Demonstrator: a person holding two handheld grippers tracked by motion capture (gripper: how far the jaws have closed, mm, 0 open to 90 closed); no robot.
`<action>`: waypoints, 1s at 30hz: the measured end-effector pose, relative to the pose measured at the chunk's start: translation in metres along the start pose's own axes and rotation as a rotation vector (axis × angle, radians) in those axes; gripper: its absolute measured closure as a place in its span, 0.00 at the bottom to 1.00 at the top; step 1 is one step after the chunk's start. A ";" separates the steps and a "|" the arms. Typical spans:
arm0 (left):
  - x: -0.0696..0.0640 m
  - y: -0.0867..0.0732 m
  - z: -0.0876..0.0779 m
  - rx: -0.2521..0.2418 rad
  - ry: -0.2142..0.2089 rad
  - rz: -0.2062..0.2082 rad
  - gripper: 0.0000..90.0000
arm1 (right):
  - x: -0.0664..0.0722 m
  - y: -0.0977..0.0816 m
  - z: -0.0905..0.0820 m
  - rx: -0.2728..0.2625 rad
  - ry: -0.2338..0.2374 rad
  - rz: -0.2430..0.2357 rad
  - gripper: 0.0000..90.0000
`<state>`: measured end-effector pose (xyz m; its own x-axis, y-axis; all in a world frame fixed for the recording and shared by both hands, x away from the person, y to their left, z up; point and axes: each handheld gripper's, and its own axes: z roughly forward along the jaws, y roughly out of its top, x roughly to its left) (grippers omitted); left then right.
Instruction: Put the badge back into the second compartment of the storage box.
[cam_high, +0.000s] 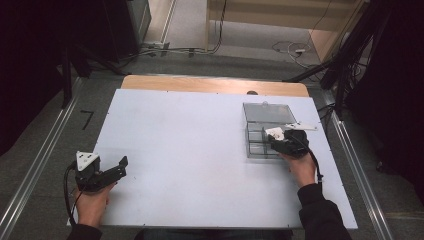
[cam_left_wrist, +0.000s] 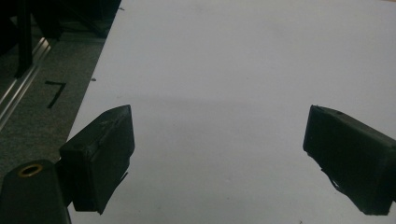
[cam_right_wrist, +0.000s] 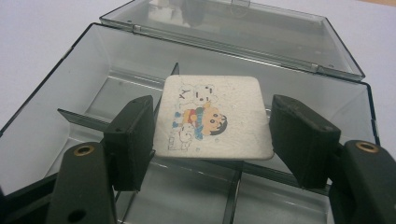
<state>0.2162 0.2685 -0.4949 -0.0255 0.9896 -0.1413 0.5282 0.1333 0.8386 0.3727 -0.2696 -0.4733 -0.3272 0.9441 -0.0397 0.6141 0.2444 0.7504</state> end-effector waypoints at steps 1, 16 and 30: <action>0.000 0.000 0.000 -0.001 -0.001 -0.001 0.10 | 0.000 0.000 0.000 0.001 -0.002 -0.001 0.35; 0.000 0.000 0.000 -0.001 0.000 -0.001 0.10 | 0.006 0.002 0.006 0.015 -0.031 -0.042 0.34; 0.000 0.000 0.000 0.000 -0.001 0.001 0.10 | 0.003 0.005 0.004 -0.002 0.003 0.003 0.29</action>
<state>0.2162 0.2686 -0.4949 -0.0241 0.9897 -0.1408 0.5281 0.1322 0.8388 0.3772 -0.2643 -0.4725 -0.3270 0.9444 -0.0353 0.6140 0.2407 0.7517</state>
